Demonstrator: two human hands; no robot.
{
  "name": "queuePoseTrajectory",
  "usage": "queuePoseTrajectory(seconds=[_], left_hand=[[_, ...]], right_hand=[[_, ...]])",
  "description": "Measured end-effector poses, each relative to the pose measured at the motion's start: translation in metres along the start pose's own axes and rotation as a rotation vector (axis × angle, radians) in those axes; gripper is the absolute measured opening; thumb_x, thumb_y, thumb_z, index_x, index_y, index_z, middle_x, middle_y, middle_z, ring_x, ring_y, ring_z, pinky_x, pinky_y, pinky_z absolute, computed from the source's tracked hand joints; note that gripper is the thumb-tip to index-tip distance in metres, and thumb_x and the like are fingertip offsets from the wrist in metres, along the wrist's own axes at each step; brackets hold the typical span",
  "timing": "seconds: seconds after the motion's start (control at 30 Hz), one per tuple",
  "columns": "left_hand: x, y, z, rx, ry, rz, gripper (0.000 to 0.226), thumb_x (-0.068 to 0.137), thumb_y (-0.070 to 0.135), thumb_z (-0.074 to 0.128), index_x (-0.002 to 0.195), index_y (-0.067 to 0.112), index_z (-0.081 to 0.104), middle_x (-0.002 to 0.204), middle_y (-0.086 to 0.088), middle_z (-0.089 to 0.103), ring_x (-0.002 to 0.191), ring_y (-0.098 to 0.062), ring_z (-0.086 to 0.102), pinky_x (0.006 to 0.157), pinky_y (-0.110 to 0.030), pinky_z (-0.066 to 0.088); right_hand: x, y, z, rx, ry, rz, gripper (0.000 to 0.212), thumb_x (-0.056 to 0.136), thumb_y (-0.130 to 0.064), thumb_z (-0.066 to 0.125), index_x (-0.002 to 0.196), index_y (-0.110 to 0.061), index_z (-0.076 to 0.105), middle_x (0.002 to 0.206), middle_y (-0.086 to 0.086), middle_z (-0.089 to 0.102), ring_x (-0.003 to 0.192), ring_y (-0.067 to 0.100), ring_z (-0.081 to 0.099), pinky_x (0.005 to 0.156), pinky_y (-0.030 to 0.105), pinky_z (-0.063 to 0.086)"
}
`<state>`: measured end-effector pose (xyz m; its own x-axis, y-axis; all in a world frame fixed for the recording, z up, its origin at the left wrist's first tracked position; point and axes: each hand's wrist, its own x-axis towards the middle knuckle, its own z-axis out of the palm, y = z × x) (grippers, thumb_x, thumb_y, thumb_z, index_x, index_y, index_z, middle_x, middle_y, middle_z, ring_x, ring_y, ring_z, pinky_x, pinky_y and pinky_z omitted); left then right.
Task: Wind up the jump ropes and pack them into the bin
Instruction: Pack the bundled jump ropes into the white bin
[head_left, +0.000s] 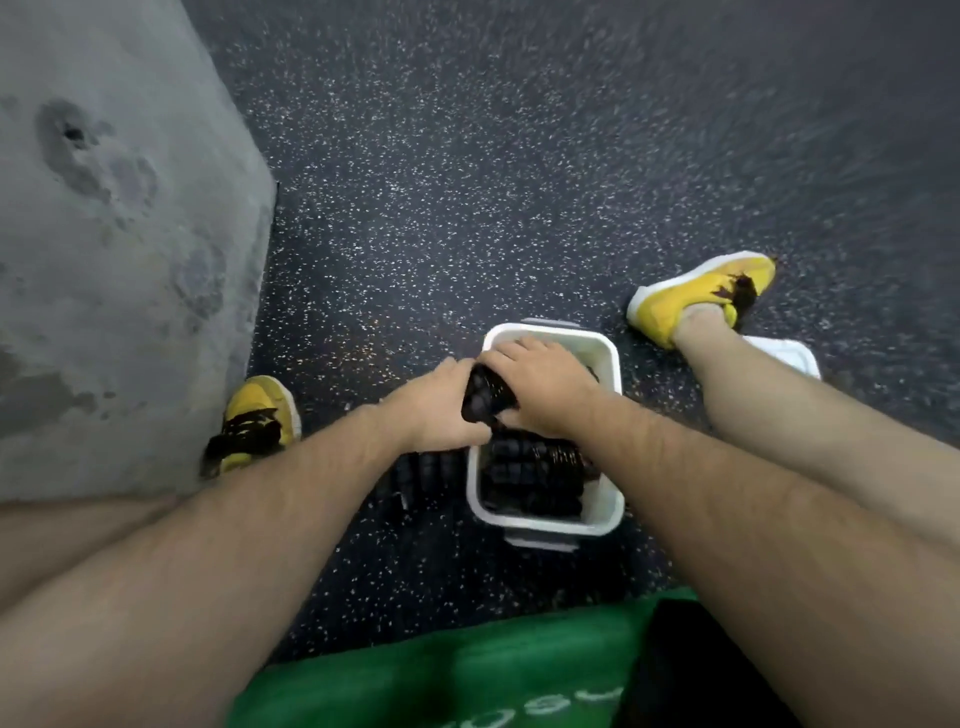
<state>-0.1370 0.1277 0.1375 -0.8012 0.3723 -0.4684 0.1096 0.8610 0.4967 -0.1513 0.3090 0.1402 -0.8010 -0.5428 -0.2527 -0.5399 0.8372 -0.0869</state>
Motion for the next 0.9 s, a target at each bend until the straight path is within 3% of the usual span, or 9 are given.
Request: queuePoseTrajectory(seconds=[0.1, 0.23, 0.33, 0.43, 0.67, 0.8, 0.9], left_hand=[[-0.002, 0.032, 0.031, 0.161, 0.009, 0.098, 0.078, 0.078, 0.046, 0.073, 0.143, 0.018, 0.04, 0.129, -0.005, 0.045, 0.113, -0.026, 0.054, 0.098, -0.042, 0.049], [-0.003, 0.06, 0.061, 0.293, 0.005, 0.202, 0.045, 0.088, 0.036, 0.068, 0.125, 0.014, 0.055, 0.117, -0.006, 0.058, 0.106, -0.026, 0.058, 0.09, -0.038, 0.049], [-0.005, 0.063, 0.077, 0.323, -0.097, 0.204, 0.024, 0.089, 0.032, 0.066, 0.107, 0.018, 0.057, 0.105, -0.001, 0.063, 0.096, -0.024, 0.061, 0.078, -0.034, 0.045], [-0.01, 0.06, 0.088, 0.329, -0.199, 0.185, 0.017, 0.093, 0.033, 0.062, 0.102, 0.022, 0.052, 0.098, 0.004, 0.057, 0.087, -0.019, 0.056, 0.072, -0.031, 0.04], [-0.003, 0.053, 0.099, 0.241, -0.305, 0.101, 0.017, 0.09, 0.036, 0.063, 0.096, 0.023, 0.055, 0.087, 0.006, 0.061, 0.08, -0.016, 0.058, 0.063, -0.027, 0.039], [0.001, 0.046, 0.098, 0.232, -0.326, 0.077, 0.026, 0.09, 0.037, 0.062, 0.109, 0.02, 0.061, 0.091, 0.006, 0.064, 0.08, -0.013, 0.059, 0.067, -0.028, 0.042], [-0.001, 0.04, 0.102, 0.22, -0.298, 0.083, 0.03, 0.091, 0.035, 0.061, 0.117, 0.02, 0.061, 0.099, 0.003, 0.068, 0.085, -0.016, 0.061, 0.071, -0.028, 0.045]], right_hand=[[-0.049, 0.011, 0.006, 0.125, -0.034, 0.144, 0.066, 0.074, -0.046, 0.074, 0.127, -0.02, 0.045, 0.124, 0.002, 0.059, 0.113, 0.028, 0.055, 0.089, 0.041, 0.047], [-0.094, 0.015, 0.031, 0.237, -0.054, 0.249, 0.053, 0.076, -0.045, 0.072, 0.113, -0.02, 0.044, 0.109, 0.004, 0.06, 0.099, 0.029, 0.058, 0.071, 0.036, 0.042], [-0.108, 0.013, 0.047, 0.29, -0.148, 0.266, 0.047, 0.078, -0.044, 0.07, 0.11, -0.02, 0.044, 0.106, 0.003, 0.057, 0.095, 0.029, 0.059, 0.074, 0.039, 0.049], [-0.111, 0.012, 0.054, 0.303, -0.245, 0.214, 0.049, 0.078, -0.045, 0.067, 0.116, -0.02, 0.05, 0.108, 0.003, 0.057, 0.095, 0.028, 0.06, 0.081, 0.042, 0.053], [-0.106, 0.014, 0.073, 0.453, -0.334, 0.208, 0.054, 0.078, -0.042, 0.07, 0.126, -0.028, 0.051, 0.11, 0.0, 0.063, 0.096, 0.022, 0.059, 0.084, 0.036, 0.051], [-0.103, 0.012, 0.084, 0.518, -0.34, 0.247, 0.049, 0.083, -0.04, 0.067, 0.128, -0.03, 0.05, 0.111, -0.002, 0.065, 0.094, 0.019, 0.057, 0.079, 0.028, 0.044], [-0.1, 0.01, 0.089, 0.519, -0.351, 0.249, 0.048, 0.086, -0.041, 0.066, 0.13, -0.028, 0.051, 0.116, -0.002, 0.065, 0.103, 0.02, 0.059, 0.085, 0.03, 0.047]])
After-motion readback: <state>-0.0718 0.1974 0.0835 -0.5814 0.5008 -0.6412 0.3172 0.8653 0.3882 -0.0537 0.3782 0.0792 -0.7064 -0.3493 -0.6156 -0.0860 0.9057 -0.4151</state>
